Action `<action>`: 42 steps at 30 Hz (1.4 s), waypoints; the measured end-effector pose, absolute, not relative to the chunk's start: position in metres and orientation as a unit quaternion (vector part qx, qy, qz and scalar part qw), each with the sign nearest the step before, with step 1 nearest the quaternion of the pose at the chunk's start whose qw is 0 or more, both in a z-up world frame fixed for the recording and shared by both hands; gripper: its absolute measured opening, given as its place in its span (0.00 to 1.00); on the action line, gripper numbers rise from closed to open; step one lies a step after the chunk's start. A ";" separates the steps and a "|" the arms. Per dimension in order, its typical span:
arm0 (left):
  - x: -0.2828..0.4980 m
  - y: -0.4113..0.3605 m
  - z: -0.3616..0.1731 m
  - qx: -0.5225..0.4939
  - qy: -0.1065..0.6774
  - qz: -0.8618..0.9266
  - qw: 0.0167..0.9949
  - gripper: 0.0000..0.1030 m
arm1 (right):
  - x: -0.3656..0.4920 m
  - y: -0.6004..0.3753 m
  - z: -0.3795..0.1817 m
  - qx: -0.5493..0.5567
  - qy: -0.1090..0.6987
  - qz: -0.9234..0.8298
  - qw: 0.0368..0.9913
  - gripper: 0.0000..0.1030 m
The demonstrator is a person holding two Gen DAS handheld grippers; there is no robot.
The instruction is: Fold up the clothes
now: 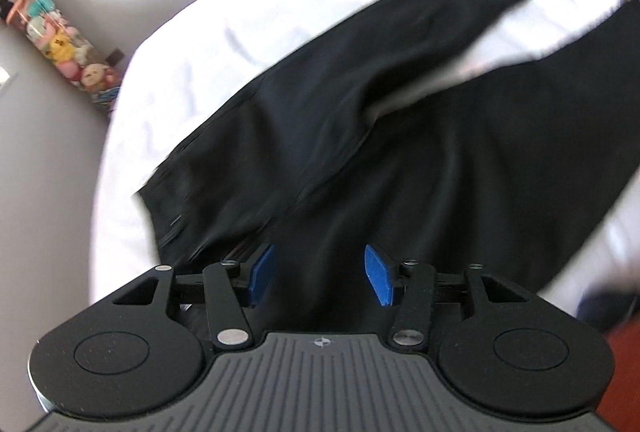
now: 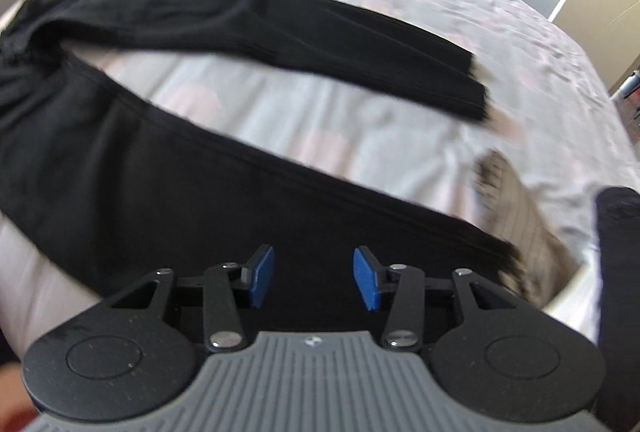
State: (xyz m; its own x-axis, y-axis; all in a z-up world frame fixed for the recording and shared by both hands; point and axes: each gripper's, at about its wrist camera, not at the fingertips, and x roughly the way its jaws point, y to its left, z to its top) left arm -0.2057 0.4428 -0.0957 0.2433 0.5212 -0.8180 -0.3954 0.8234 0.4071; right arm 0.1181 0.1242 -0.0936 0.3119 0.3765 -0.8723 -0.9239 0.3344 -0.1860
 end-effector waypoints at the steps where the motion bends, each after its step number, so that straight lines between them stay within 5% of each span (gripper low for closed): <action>1: -0.217 0.440 -0.096 0.068 0.550 0.295 0.778 0.59 | 0.122 0.112 -0.091 -0.377 0.378 0.442 0.720 0.50; 13: -0.298 0.413 -0.119 0.124 0.620 0.283 0.722 0.61 | 0.127 0.033 -0.123 -0.596 0.351 0.433 0.577 0.52; 26: -0.305 0.400 -0.176 0.236 0.656 0.195 0.690 0.63 | 0.104 0.046 -0.165 -0.635 0.236 0.456 0.577 0.60; 42: -0.323 0.390 -0.214 0.424 0.621 0.203 0.627 0.65 | 0.101 0.044 -0.171 -0.623 0.229 0.456 0.593 0.60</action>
State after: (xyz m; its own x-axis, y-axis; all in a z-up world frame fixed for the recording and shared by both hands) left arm -0.3233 0.3901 -0.2145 0.1458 0.7814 -0.6068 0.2731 0.5577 0.7838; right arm 0.1007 0.0439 -0.1708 0.4796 0.2556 -0.8395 -0.8261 -0.1913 -0.5301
